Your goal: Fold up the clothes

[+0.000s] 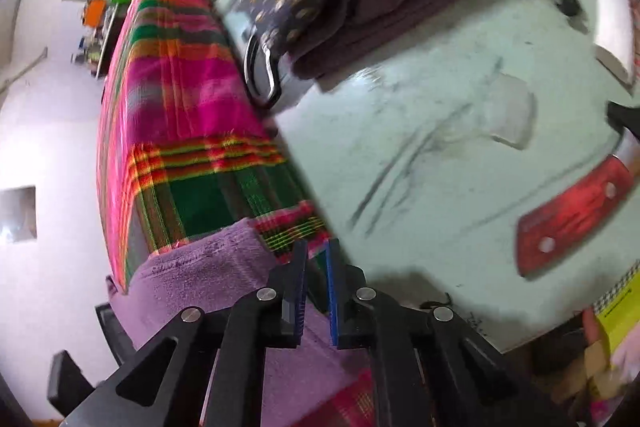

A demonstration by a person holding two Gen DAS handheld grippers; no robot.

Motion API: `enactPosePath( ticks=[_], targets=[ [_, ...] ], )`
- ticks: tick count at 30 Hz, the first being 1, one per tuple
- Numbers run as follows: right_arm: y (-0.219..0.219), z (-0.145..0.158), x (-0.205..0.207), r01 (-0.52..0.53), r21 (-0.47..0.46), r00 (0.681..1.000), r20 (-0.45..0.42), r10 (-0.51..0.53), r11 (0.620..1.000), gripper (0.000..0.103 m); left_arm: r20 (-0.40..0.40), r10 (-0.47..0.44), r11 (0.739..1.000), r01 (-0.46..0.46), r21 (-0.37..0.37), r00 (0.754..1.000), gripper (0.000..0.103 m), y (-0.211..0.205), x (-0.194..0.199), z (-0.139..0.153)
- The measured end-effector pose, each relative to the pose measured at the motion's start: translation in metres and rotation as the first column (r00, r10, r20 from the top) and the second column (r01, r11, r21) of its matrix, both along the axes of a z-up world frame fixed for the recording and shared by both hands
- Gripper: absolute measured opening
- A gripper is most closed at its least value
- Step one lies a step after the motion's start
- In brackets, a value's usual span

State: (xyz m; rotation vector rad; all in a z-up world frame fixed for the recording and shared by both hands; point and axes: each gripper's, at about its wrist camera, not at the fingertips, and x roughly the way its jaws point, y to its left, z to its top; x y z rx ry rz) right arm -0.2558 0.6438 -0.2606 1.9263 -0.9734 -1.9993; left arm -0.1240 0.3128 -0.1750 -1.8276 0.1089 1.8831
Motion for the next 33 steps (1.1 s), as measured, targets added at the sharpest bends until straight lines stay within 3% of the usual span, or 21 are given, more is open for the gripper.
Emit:
enactPosePath(
  ticks=[2, 4, 5, 6, 9, 13, 14, 15, 17, 21, 26, 31, 33],
  targets=[
    [0.011, 0.007, 0.010, 0.031, -0.011, 0.999, -0.019, -0.031, 0.999, 0.012, -0.009, 0.015, 1.000, -0.015, 0.008, 1.000, 0.002, -0.002, 0.001, 0.003],
    [0.024, 0.007, 0.028, 0.091, -0.046, 0.996, 0.003, -0.091, 0.995, 0.025, -0.015, 0.025, 1.000, -0.025, 0.012, 1.000, 0.002, -0.003, 0.000, 0.004],
    [0.031, 0.006, 0.039, 0.125, -0.068, 0.992, 0.022, -0.124, 0.990, 0.037, -0.016, 0.027, 1.000, -0.027, 0.012, 0.999, 0.002, -0.003, 0.000, 0.004],
    [0.036, 0.004, 0.049, 0.159, -0.098, 0.987, 0.042, -0.156, 0.982, 0.041, -0.015, 0.024, 1.000, -0.024, 0.012, 1.000, 0.002, -0.002, -0.001, 0.004],
    [0.041, -0.004, 0.076, 0.251, -0.222, 0.967, 0.110, -0.231, 0.942, 0.041, -0.013, 0.007, 1.000, -0.007, 0.009, 1.000, 0.002, 0.003, -0.003, 0.003],
    [0.032, -0.016, 0.089, 0.316, -0.307, 0.948, 0.145, -0.284, 0.898, 0.042, 0.000, -0.025, 1.000, 0.025, 0.004, 1.000, 0.002, 0.008, -0.003, 0.001],
    [0.029, -0.016, 0.088, 0.311, -0.313, 0.950, 0.141, -0.280, 0.898, 0.036, 0.002, -0.032, 0.999, 0.032, -0.002, 0.999, 0.002, 0.010, -0.003, 0.000],
    [0.028, -0.016, 0.088, 0.308, -0.313, 0.951, 0.137, -0.278, 0.899, 0.018, 0.004, -0.039, 0.999, 0.039, -0.008, 0.999, 0.002, 0.011, -0.002, -0.001],
    [0.028, -0.014, 0.088, 0.310, -0.294, 0.950, 0.132, -0.283, 0.904, 0.004, 0.006, -0.042, 0.999, 0.042, -0.010, 0.999, 0.002, 0.011, 0.002, 0.000],
    [0.039, -0.003, 0.090, 0.322, -0.244, 0.947, 0.084, -0.310, 0.915, 0.004, 0.003, -0.033, 0.999, 0.033, -0.007, 0.999, 0.002, 0.003, 0.008, 0.002],
    [0.034, -0.005, 0.086, 0.290, -0.197, 0.957, 0.092, -0.276, 0.937, 0.005, 0.022, 0.007, 1.000, -0.007, -0.027, 1.000, 0.002, -0.010, 0.015, -0.008],
    [0.042, 0.010, 0.081, 0.275, -0.086, 0.960, 0.073, -0.269, 0.958, 0.014, -0.035, 0.091, 0.996, -0.091, -0.020, 0.995, 0.002, -0.036, 0.021, 0.008],
    [0.038, 0.025, 0.074, 0.226, -0.077, 0.974, 0.018, -0.226, 0.971, 0.024, -0.052, 0.166, 0.985, -0.168, -0.033, 0.985, 0.002, -0.057, 0.022, 0.010]
  ],
)
